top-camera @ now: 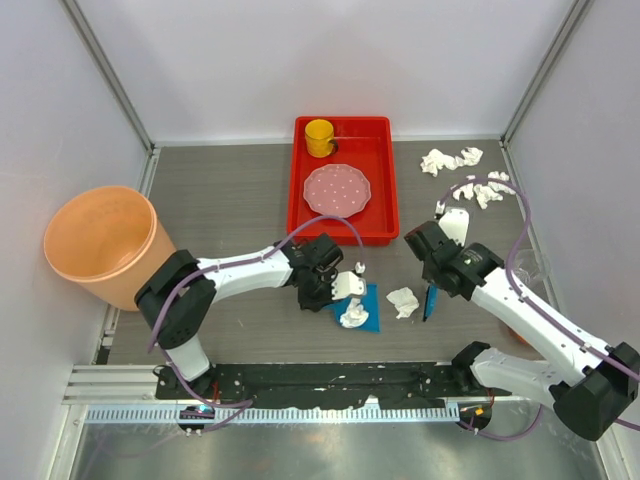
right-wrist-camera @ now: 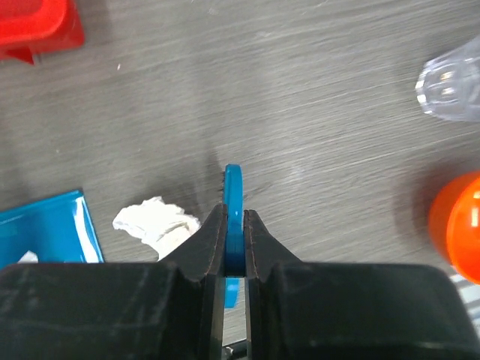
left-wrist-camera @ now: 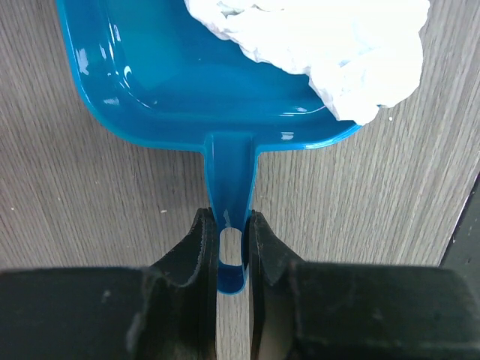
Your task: Sweep away the paper scraps from the table
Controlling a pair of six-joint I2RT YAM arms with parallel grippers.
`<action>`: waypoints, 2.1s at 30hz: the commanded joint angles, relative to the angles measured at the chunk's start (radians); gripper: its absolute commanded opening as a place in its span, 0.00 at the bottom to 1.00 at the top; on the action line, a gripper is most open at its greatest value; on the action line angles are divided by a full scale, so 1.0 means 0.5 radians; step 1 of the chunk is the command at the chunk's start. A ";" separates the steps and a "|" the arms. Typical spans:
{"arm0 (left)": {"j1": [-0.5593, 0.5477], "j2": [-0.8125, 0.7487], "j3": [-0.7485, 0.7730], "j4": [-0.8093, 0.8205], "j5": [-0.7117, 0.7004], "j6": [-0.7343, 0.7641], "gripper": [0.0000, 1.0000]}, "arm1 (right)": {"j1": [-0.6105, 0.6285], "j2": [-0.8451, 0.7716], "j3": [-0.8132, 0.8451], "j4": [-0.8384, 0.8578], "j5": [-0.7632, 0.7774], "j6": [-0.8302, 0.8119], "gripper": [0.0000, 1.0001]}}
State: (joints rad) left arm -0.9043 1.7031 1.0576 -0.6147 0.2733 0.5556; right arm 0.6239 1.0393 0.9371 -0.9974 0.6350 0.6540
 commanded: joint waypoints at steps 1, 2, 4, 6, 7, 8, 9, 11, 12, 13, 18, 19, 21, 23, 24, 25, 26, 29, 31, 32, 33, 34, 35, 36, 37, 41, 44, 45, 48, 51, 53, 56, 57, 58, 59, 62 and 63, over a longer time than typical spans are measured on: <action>-0.011 0.042 0.072 0.057 0.045 -0.034 0.00 | 0.013 -0.087 -0.247 0.459 -0.281 -0.062 0.01; -0.011 0.054 0.075 0.061 0.039 -0.056 0.00 | 0.028 -0.103 -0.294 0.576 -0.328 -0.105 0.01; -0.011 0.073 0.081 0.061 0.021 -0.071 0.00 | 0.059 -0.124 -0.365 0.795 -0.368 -0.185 0.01; -0.011 0.082 0.075 0.073 -0.004 -0.077 0.00 | 0.093 -0.140 -0.386 0.887 -0.395 -0.249 0.01; -0.014 0.082 0.066 0.094 -0.043 -0.083 0.00 | 0.111 -0.149 -0.398 0.915 -0.414 -0.310 0.01; -0.014 0.085 0.066 0.110 -0.068 -0.083 0.00 | 0.145 -0.167 -0.420 0.988 -0.444 -0.350 0.01; -0.014 0.100 0.066 0.122 -0.101 -0.099 0.00 | 0.157 -0.170 -0.447 1.010 -0.496 -0.372 0.01; -0.002 0.122 0.094 0.146 -0.227 -0.114 0.00 | 0.194 -0.173 -0.469 1.059 -0.537 -0.427 0.01; 0.002 0.140 0.115 0.134 -0.246 -0.120 0.00 | 0.206 -0.183 -0.490 1.077 -0.576 -0.440 0.01; 0.005 0.149 0.121 0.131 -0.243 -0.117 0.00 | 0.209 -0.189 -0.500 1.105 -0.601 -0.452 0.01; 0.005 0.174 0.133 0.107 -0.139 -0.126 0.00 | 0.258 -0.213 -0.469 1.249 -0.672 -0.375 0.01; 0.005 0.174 0.134 0.116 -0.136 -0.142 0.00 | 0.274 -0.210 -0.451 1.252 -0.660 -0.372 0.01; 0.002 0.165 0.124 0.158 -0.151 -0.154 0.00 | 0.335 -0.207 -0.393 1.249 -0.632 -0.406 0.01; 0.002 0.150 0.106 0.217 -0.206 -0.188 0.00 | 0.378 -0.207 -0.341 1.228 -0.583 -0.467 0.01; 0.005 0.140 0.076 0.296 -0.224 -0.203 0.00 | 0.421 -0.213 -0.325 1.219 -0.568 -0.483 0.01; 0.008 0.125 0.054 0.345 -0.246 -0.221 0.00 | 0.436 -0.216 -0.316 1.185 -0.552 -0.495 0.01; 0.011 0.116 0.033 0.388 -0.279 -0.231 0.00 | 0.443 -0.216 -0.276 1.151 -0.500 -0.498 0.01; 0.023 0.033 -0.056 0.517 -0.264 -0.237 0.00 | 0.443 -0.186 -0.078 0.842 -0.256 -0.449 0.01; 0.035 -0.055 -0.096 0.554 -0.237 -0.243 0.00 | 0.443 -0.149 0.070 0.491 -0.044 -0.382 0.01; 0.038 -0.083 -0.112 0.564 -0.222 -0.252 0.00 | 0.443 -0.134 0.211 0.382 0.121 -0.372 0.01; 0.047 -0.108 -0.112 0.564 -0.191 -0.258 0.00 | 0.443 -0.124 0.273 0.290 0.172 -0.378 0.01; 0.048 -0.135 -0.112 0.564 -0.179 -0.261 0.00 | 0.443 -0.118 0.322 0.158 0.205 -0.391 0.01; 0.045 -0.169 -0.097 0.549 -0.160 -0.274 0.00 | 0.443 -0.115 0.398 0.124 0.221 -0.397 0.01; 0.048 -0.185 -0.087 0.548 -0.136 -0.286 0.00 | 0.440 -0.124 0.420 0.105 0.212 -0.409 0.01; 0.045 -0.200 -0.075 0.539 -0.117 -0.295 0.00 | 0.443 -0.133 0.436 0.108 0.197 -0.427 0.01; 0.044 -0.264 0.014 0.442 -0.044 -0.350 0.00 | 0.443 -0.201 0.543 0.117 0.239 -0.440 0.01; 0.051 -0.344 0.072 0.328 0.008 -0.375 0.00 | 0.443 -0.262 0.665 0.071 0.359 -0.437 0.01; 0.048 -0.396 0.090 0.291 0.018 -0.387 0.00 | 0.443 -0.302 0.696 0.059 0.380 -0.437 0.01; 0.051 -0.467 0.191 0.135 -0.013 -0.439 0.00 | 0.443 -0.376 0.752 0.077 0.454 -0.461 0.01; 0.057 -0.522 0.348 -0.071 -0.193 -0.516 0.00 | 0.443 -0.459 0.743 0.099 0.512 -0.495 0.01; 0.069 -0.565 0.446 -0.224 -0.261 -0.565 0.00 | 0.443 -0.477 0.725 0.105 0.525 -0.507 0.01; 0.182 -0.639 0.526 -0.377 -0.289 -0.644 0.00 | 0.443 -0.462 0.709 0.123 0.485 -0.538 0.01; 0.219 -0.654 0.551 -0.424 -0.265 -0.663 0.00 | 0.443 -0.456 0.706 0.138 0.476 -0.553 0.01; 0.262 -0.663 0.572 -0.467 -0.255 -0.679 0.00 | 0.443 -0.447 0.691 0.148 0.467 -0.566 0.01; 0.350 -0.685 0.621 -0.555 -0.258 -0.715 0.00 | 0.443 -0.431 0.682 0.157 0.436 -0.578 0.01; 0.538 -0.728 0.722 -0.721 -0.332 -0.777 0.00 | 0.443 -0.395 0.654 0.215 0.344 -0.642 0.01; 0.584 -0.743 0.738 -0.749 -0.377 -0.783 0.00 | 0.443 -0.388 0.648 0.255 0.320 -0.658 0.01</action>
State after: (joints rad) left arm -0.7074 1.3823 1.3548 -0.8402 0.1452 0.2298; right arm 0.8440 0.8238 1.2728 -0.9459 0.8333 0.3702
